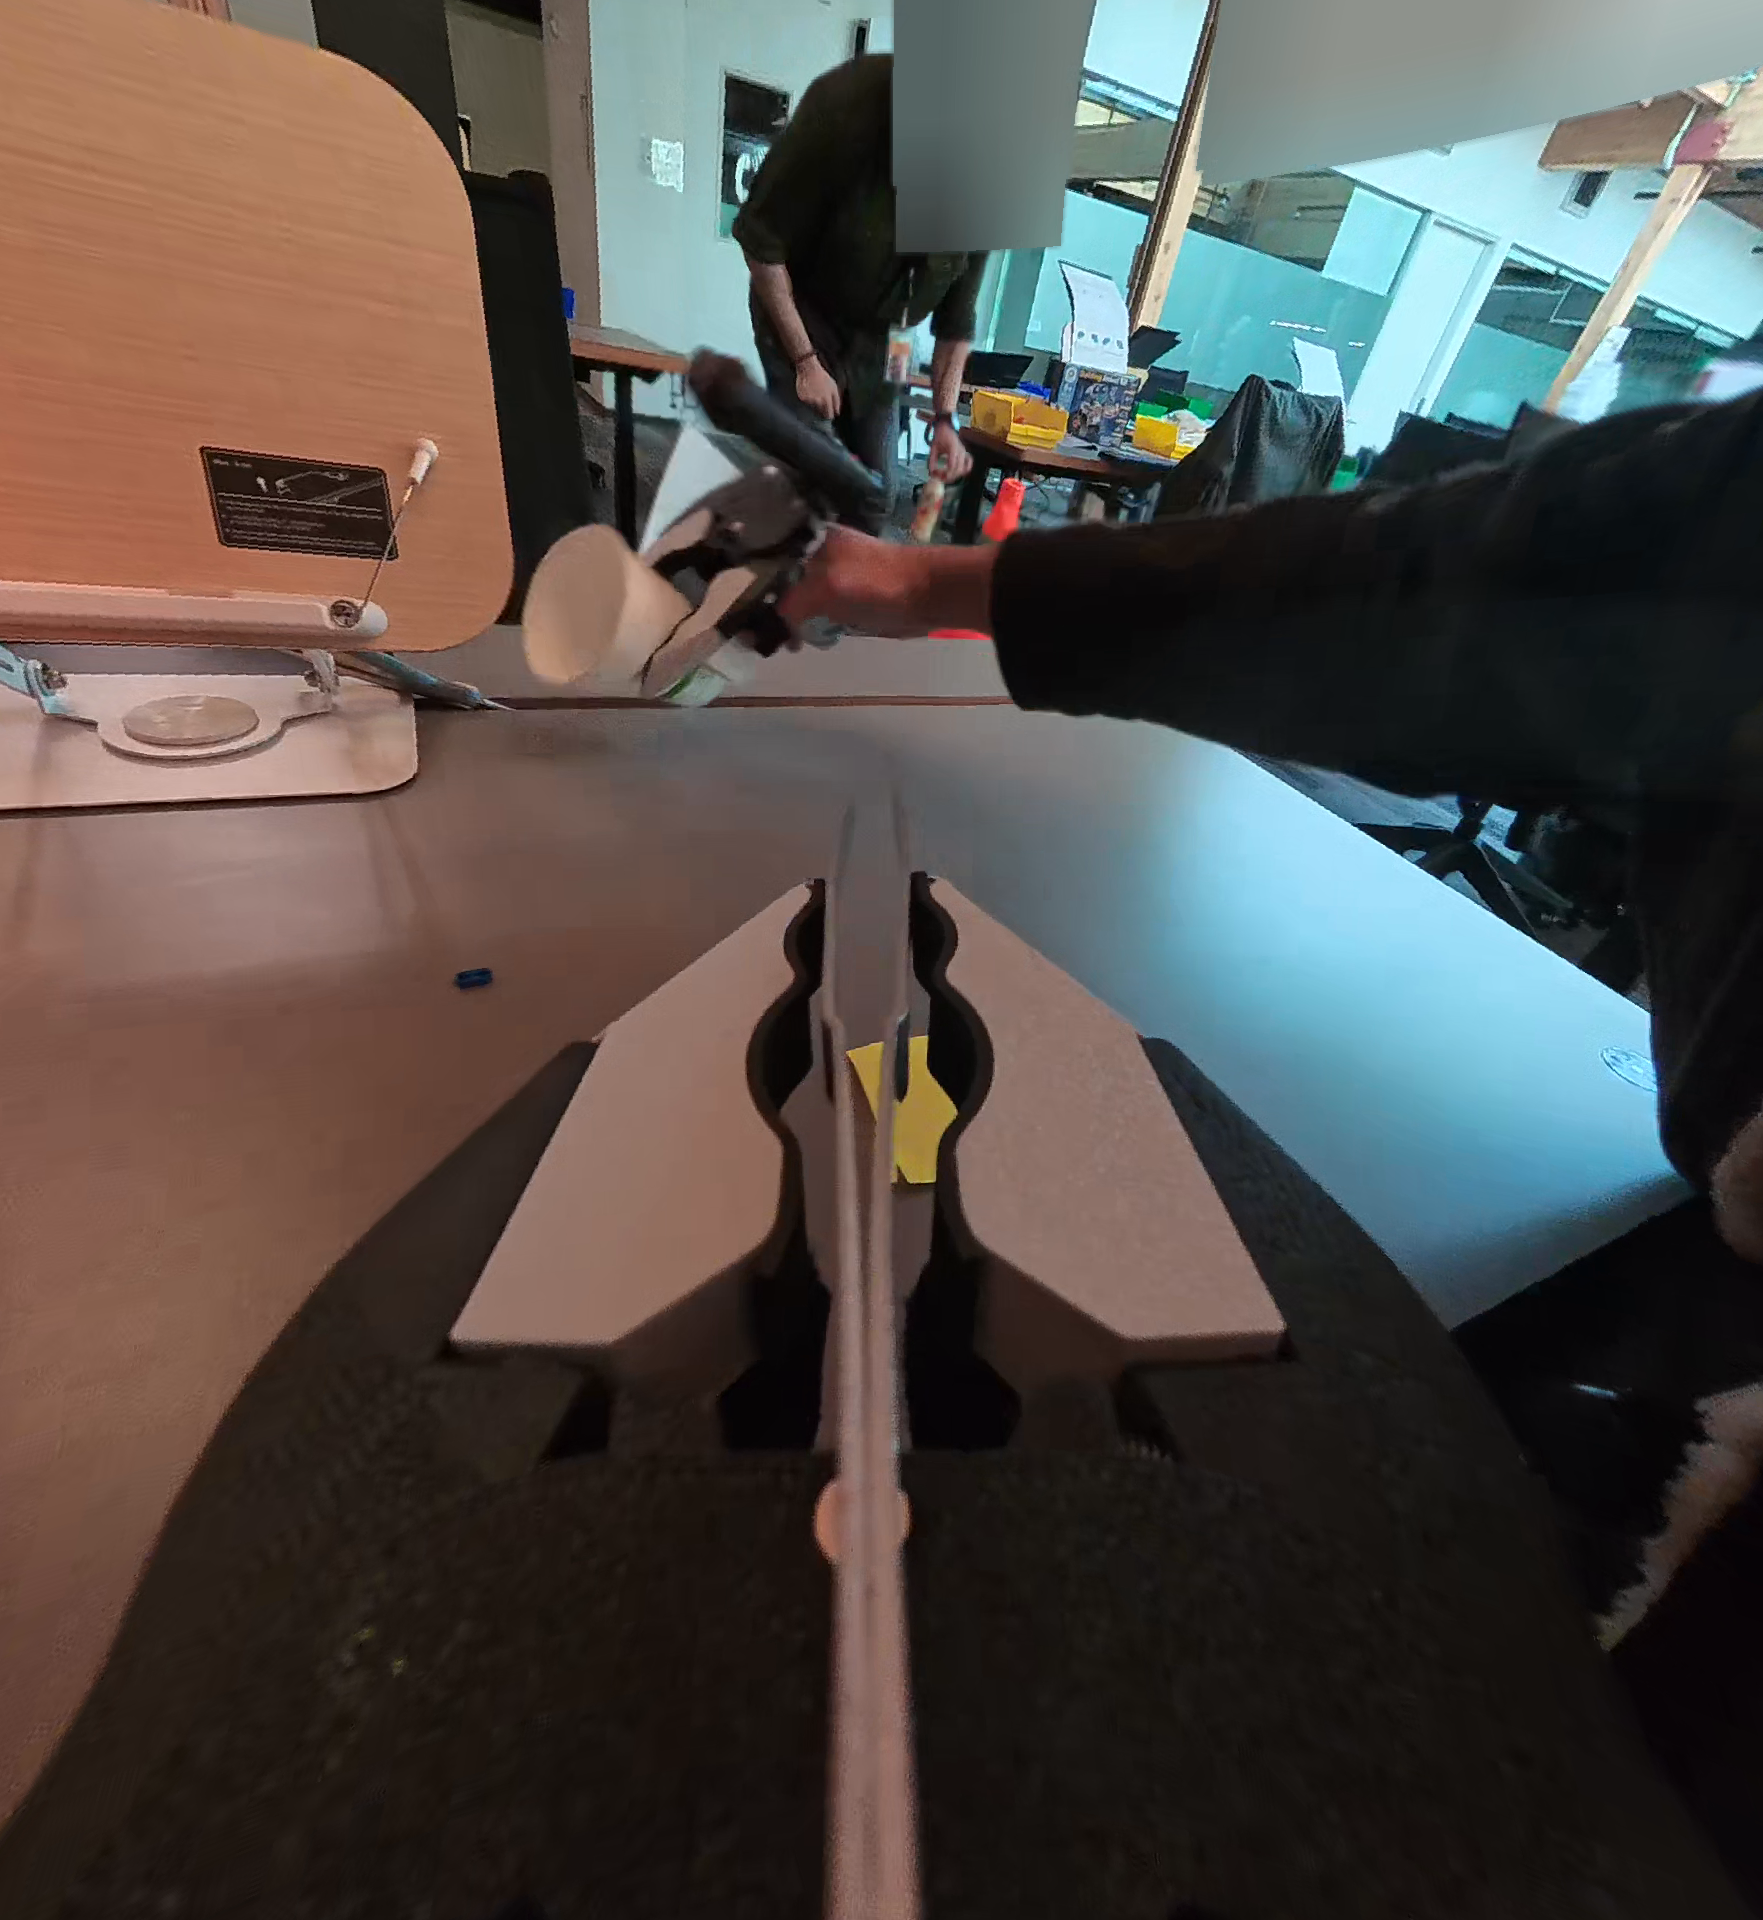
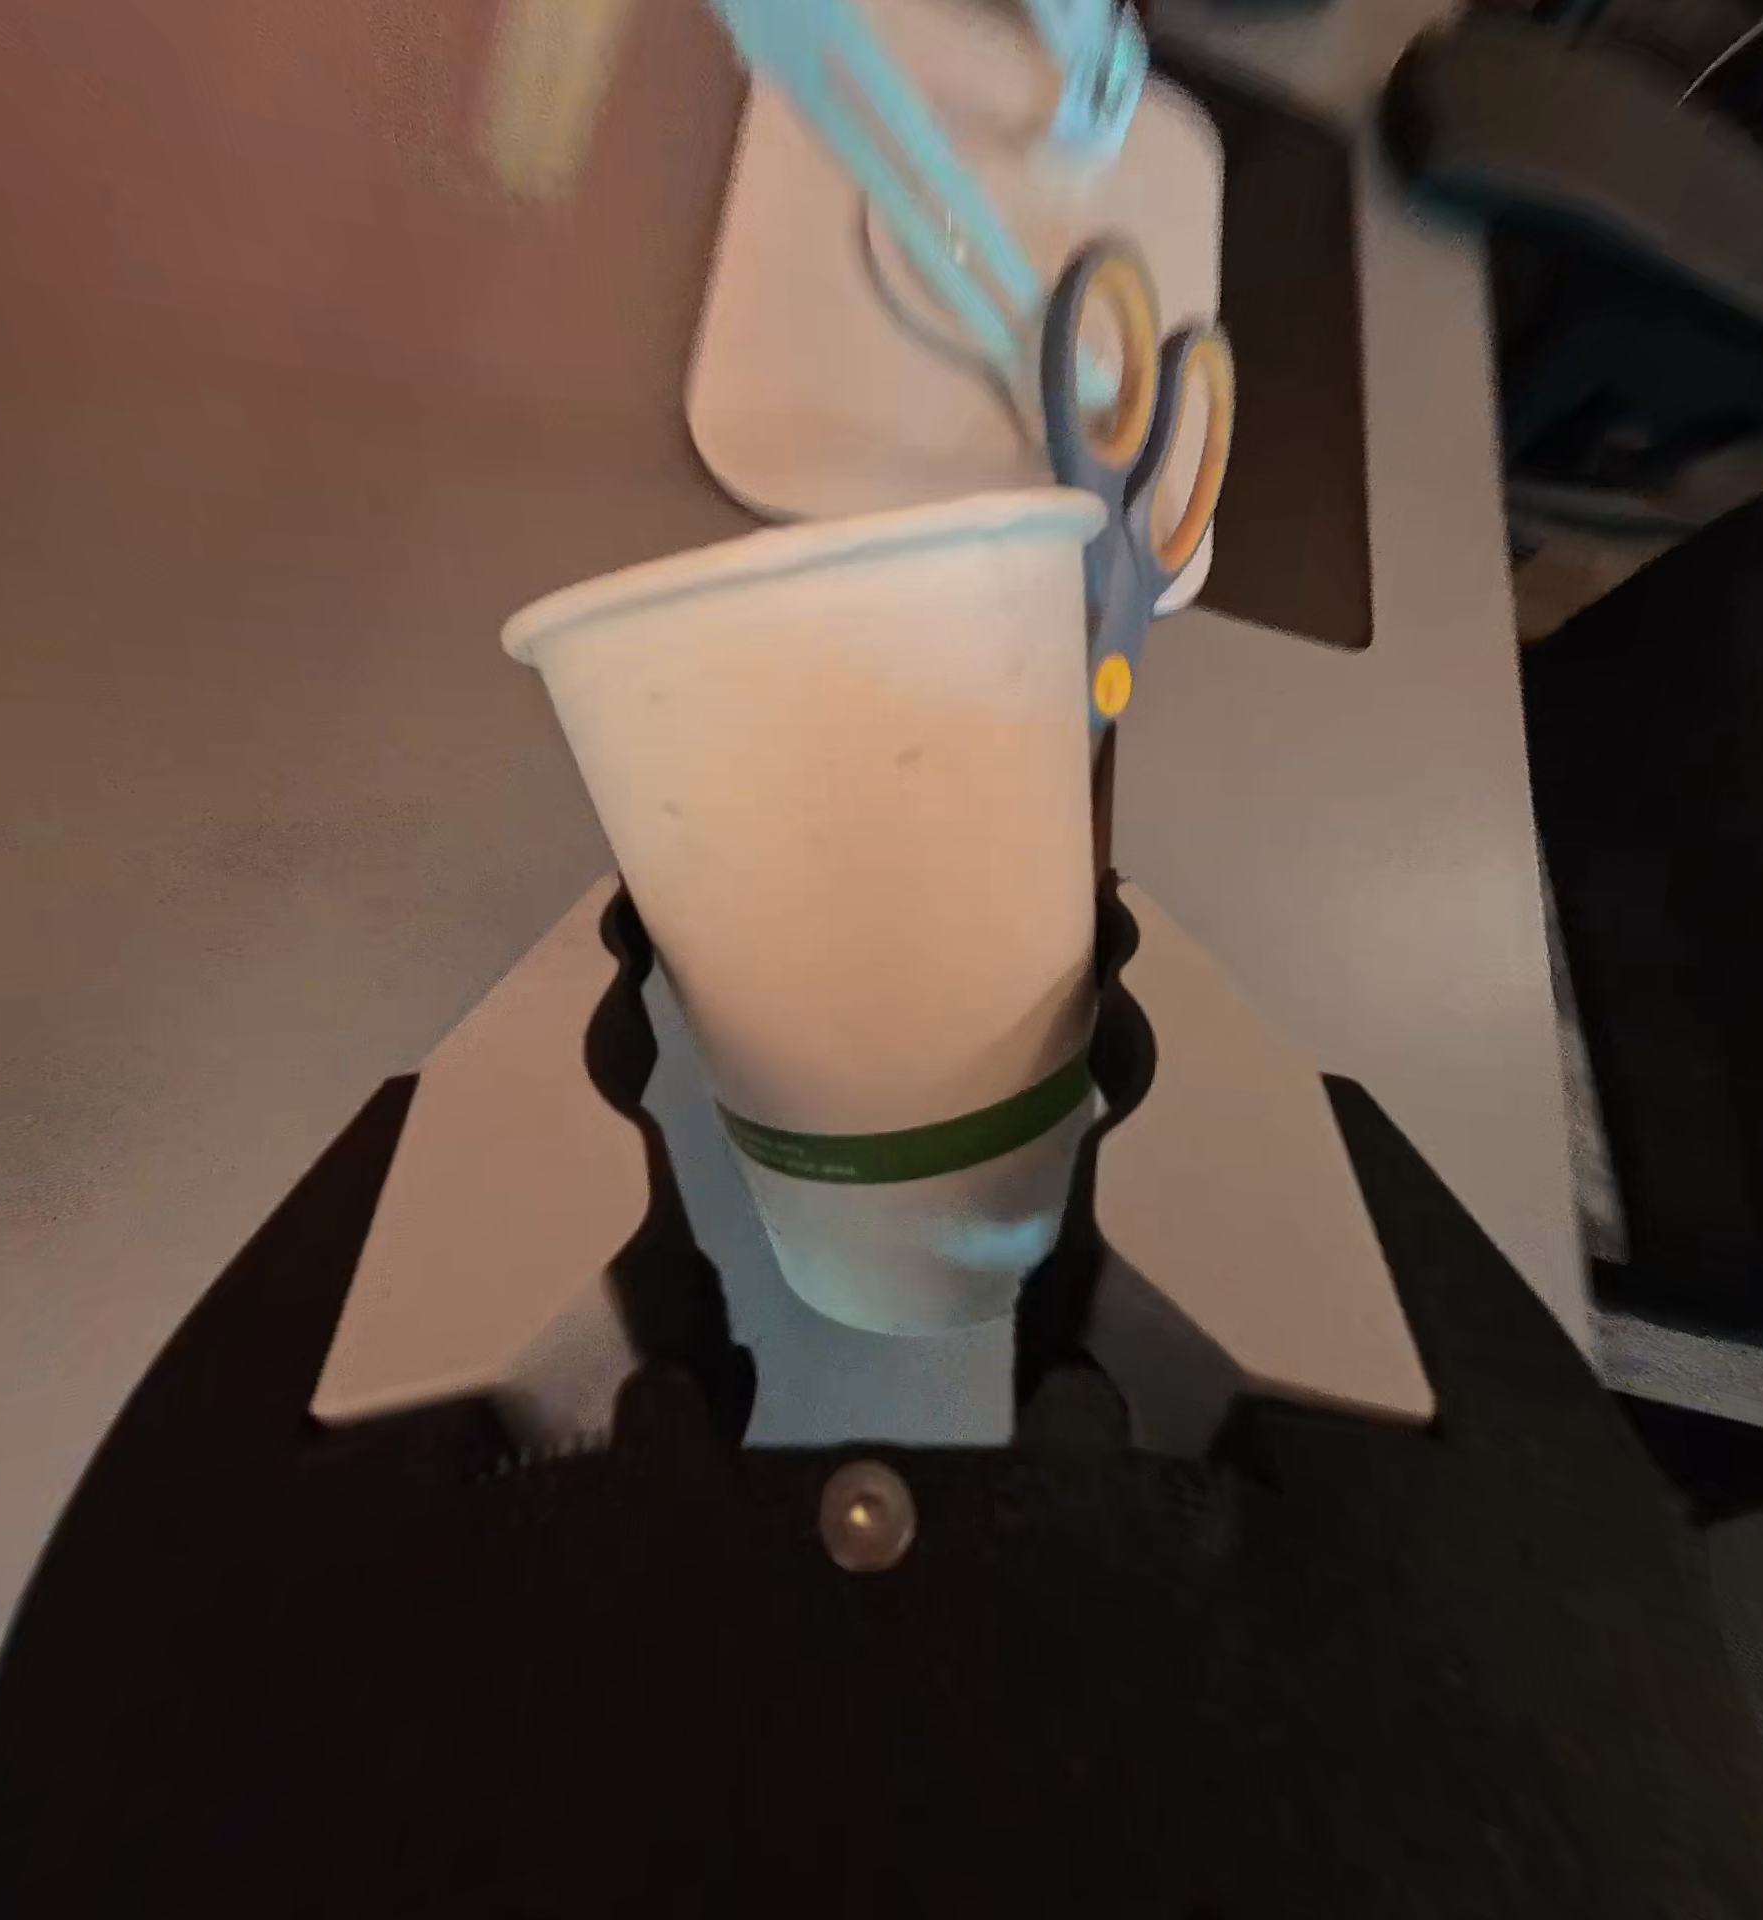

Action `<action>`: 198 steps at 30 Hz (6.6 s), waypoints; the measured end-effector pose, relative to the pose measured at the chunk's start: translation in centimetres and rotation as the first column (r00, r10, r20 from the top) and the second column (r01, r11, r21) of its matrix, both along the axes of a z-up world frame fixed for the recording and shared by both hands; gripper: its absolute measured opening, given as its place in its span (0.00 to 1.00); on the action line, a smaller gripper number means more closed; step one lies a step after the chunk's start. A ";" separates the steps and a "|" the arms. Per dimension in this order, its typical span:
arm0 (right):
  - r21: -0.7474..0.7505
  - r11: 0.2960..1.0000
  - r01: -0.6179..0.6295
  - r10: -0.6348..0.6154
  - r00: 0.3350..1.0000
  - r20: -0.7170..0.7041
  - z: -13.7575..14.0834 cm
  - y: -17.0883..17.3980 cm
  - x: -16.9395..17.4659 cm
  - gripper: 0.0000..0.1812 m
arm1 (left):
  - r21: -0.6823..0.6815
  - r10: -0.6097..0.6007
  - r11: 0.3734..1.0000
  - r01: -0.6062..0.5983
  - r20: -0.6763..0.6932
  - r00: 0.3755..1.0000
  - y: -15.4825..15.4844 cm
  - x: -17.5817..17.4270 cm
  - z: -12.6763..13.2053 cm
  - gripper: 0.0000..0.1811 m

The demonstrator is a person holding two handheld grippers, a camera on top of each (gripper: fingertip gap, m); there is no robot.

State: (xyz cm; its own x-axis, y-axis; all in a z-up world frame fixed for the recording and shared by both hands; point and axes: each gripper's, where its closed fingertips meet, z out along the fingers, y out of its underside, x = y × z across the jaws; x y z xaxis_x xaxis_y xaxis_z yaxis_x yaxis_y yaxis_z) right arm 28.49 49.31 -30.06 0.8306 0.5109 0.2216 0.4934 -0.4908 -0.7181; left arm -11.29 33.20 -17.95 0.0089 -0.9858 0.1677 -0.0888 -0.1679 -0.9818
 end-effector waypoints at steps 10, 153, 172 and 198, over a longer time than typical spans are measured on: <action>0.135 0.988 0.080 -0.034 0.947 -0.319 -0.9 -10.2 -3.2 0.47 | -0.010 0.017 1.000 -0.017 0.015 1.000 -0.3 -0.3 0.7 0.09; 0.059 0.722 0.689 -0.408 0.493 -0.768 7.8 -45.4 -24.8 0.41 | 0.309 0.178 0.941 -0.140 -0.100 0.979 1.8 14.3 1.2 0.08; 0.048 0.723 0.689 -0.413 0.486 -0.770 7.5 -45.7 -24.6 0.40 | 0.191 0.056 0.982 -0.017 -0.202 0.978 -3.1 23.6 -0.7 0.09; 0.047 0.731 0.680 -0.418 0.501 -0.758 7.3 -45.7 -24.9 0.40 | 0.203 -0.004 0.978 0.045 -0.201 0.980 -5.9 18.5 1.0 0.10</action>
